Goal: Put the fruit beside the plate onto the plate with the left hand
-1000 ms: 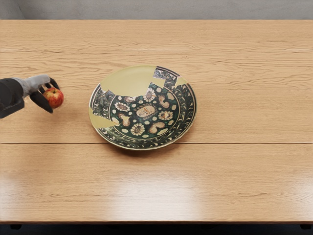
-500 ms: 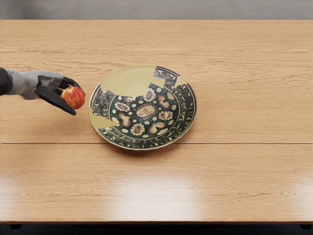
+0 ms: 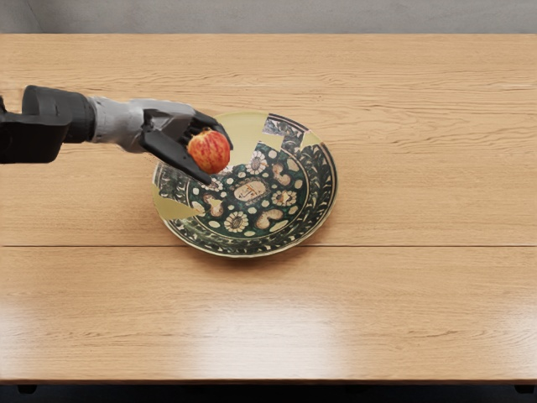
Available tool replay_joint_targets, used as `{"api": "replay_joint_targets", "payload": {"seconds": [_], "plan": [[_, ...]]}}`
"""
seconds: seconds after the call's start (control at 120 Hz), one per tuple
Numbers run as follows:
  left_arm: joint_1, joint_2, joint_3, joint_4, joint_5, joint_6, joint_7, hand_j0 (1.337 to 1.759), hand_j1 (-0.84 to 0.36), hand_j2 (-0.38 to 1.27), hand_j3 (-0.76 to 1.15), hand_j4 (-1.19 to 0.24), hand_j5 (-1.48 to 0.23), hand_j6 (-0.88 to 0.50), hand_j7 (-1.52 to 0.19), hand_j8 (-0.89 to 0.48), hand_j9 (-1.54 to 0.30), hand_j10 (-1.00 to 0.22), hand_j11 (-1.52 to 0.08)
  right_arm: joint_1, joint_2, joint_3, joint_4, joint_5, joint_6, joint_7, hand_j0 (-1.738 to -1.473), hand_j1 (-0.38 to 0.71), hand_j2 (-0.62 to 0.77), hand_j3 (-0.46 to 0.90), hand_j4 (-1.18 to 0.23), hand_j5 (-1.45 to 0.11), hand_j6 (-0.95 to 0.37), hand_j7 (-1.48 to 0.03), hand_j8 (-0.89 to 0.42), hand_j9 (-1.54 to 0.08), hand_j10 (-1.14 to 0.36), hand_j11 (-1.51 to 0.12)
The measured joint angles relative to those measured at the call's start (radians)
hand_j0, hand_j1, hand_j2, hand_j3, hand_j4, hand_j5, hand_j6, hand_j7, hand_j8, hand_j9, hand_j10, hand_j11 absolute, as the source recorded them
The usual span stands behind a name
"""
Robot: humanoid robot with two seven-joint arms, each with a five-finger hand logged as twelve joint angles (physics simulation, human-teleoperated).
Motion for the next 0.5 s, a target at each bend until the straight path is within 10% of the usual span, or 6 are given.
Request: {"api": "replay_joint_targets", "payload": {"seconds": [0.5], "plan": [[0.095,-0.082,0.023,0.067,0.289,0.043,-0.127,1.649,-0.37,0.23,0.00,-0.41,-0.98,-0.38,-0.97,-0.61,-0.97,-0.69,-0.97,0.000,0.000,-0.001,0.000,-0.001,0.000,0.000,-1.658,-0.33,0.00,0.00,-0.01,-0.02,-0.01,-0.02,-0.01,-0.02,-0.01,-0.02]]}}
